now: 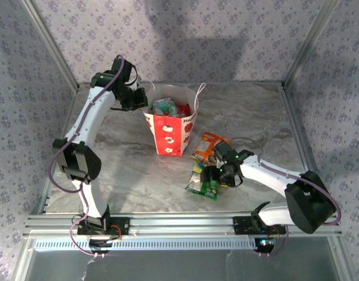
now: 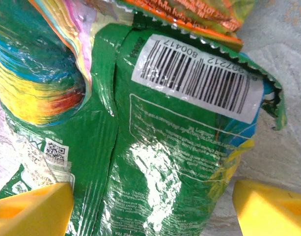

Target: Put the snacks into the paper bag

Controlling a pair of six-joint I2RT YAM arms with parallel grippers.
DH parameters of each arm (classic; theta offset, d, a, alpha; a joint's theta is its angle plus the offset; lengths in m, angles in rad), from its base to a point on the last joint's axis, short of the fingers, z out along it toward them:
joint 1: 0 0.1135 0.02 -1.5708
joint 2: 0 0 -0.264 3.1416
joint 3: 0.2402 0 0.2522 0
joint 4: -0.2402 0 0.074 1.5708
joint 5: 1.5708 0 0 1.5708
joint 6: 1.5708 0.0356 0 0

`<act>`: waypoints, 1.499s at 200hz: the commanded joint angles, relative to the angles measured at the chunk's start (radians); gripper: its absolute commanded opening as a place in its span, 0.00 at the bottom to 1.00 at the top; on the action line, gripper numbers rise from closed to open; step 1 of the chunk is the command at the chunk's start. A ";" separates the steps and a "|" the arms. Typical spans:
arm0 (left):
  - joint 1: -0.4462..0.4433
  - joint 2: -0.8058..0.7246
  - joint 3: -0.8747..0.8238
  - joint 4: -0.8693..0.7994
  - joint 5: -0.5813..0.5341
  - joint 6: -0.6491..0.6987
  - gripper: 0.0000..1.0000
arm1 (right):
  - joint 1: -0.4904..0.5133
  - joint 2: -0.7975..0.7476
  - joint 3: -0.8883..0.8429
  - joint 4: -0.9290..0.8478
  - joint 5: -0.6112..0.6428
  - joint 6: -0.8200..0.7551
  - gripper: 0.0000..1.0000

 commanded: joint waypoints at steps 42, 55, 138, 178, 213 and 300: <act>0.006 -0.021 0.003 -0.032 -0.014 0.020 0.12 | 0.030 0.076 -0.031 0.105 -0.075 0.070 0.86; 0.005 -0.021 0.008 -0.036 -0.014 0.018 0.12 | 0.032 0.095 -0.018 0.108 -0.063 0.070 0.85; 0.006 -0.017 0.014 -0.044 -0.016 0.017 0.12 | 0.041 0.094 0.036 0.015 0.108 0.066 0.57; 0.006 -0.016 0.015 -0.044 -0.016 0.016 0.12 | 0.054 0.083 0.060 -0.007 0.134 0.041 0.55; 0.006 -0.017 0.015 -0.047 -0.018 0.018 0.12 | 0.061 0.084 0.071 -0.012 0.155 0.036 0.53; 0.006 -0.018 0.015 -0.045 -0.018 0.015 0.12 | 0.074 0.096 0.126 -0.079 0.168 0.009 0.37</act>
